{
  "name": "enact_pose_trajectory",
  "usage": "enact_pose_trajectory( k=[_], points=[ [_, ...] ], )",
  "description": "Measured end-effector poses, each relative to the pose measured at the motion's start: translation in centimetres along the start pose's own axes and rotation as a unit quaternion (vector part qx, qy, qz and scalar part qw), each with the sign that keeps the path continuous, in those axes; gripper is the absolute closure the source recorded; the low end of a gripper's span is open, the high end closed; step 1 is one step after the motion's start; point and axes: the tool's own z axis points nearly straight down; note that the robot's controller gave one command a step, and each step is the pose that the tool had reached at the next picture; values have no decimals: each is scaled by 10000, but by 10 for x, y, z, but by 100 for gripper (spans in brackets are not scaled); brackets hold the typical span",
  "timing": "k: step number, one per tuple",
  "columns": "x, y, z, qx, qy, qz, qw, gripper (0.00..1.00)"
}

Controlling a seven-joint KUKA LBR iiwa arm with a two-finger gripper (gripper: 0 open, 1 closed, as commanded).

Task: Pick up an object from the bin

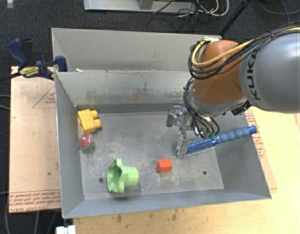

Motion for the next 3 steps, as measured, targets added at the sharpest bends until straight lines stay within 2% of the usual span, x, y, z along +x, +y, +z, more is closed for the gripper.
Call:
enact_pose_trajectory(
  k=[1, 2, 3],
  points=[
    [15, -64, 33, 13, -21, -1813, 9834, 0],
    [-26, -81, 96, -1, -28, -2030, 9792, 0],
    [-26, -80, 93, 0, -44, -2038, 9790, 100]
  ],
)
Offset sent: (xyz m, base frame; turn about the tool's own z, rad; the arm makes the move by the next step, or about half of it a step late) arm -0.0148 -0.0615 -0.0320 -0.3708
